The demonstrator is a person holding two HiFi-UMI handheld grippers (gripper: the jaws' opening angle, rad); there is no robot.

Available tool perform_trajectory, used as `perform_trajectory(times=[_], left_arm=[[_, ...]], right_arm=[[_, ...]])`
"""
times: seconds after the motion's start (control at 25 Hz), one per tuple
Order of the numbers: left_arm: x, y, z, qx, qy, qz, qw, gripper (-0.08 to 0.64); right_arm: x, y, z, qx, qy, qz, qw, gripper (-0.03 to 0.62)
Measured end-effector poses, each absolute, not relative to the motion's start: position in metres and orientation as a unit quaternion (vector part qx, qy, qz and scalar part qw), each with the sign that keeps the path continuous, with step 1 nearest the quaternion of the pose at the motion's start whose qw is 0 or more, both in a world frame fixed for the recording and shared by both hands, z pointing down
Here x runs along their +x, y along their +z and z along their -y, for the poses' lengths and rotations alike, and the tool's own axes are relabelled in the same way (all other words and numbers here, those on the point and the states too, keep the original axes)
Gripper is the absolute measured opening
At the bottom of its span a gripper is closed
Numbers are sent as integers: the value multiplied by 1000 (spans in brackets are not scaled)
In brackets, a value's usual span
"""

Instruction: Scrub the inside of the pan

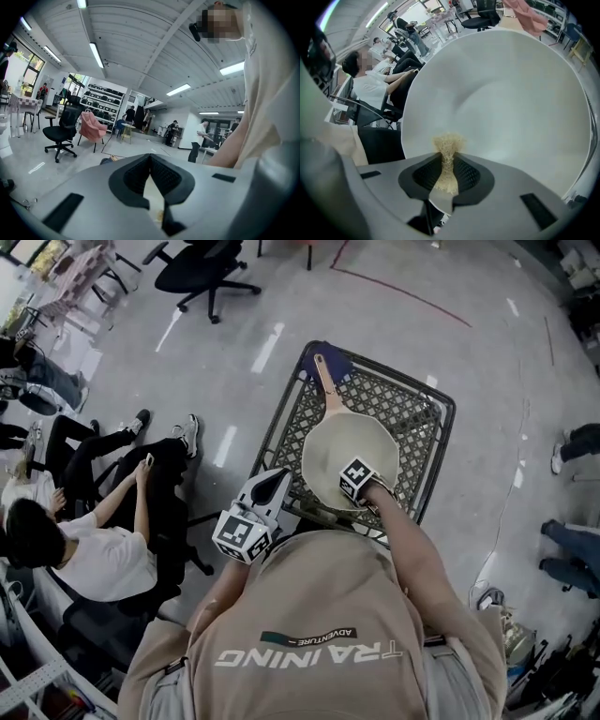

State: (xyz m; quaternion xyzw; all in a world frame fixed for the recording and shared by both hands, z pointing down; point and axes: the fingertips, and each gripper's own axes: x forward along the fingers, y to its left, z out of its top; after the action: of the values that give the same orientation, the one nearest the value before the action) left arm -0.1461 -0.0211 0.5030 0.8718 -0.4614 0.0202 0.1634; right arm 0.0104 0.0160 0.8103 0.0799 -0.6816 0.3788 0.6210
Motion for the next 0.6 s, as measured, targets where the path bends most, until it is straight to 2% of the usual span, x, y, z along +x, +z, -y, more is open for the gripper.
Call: perform_trajectory(times=[0.6], left_arm=[[-145, 501, 55, 897, 40, 406, 170, 18]], right_arm=[[-39, 806, -10, 115, 479, 677, 547, 89]])
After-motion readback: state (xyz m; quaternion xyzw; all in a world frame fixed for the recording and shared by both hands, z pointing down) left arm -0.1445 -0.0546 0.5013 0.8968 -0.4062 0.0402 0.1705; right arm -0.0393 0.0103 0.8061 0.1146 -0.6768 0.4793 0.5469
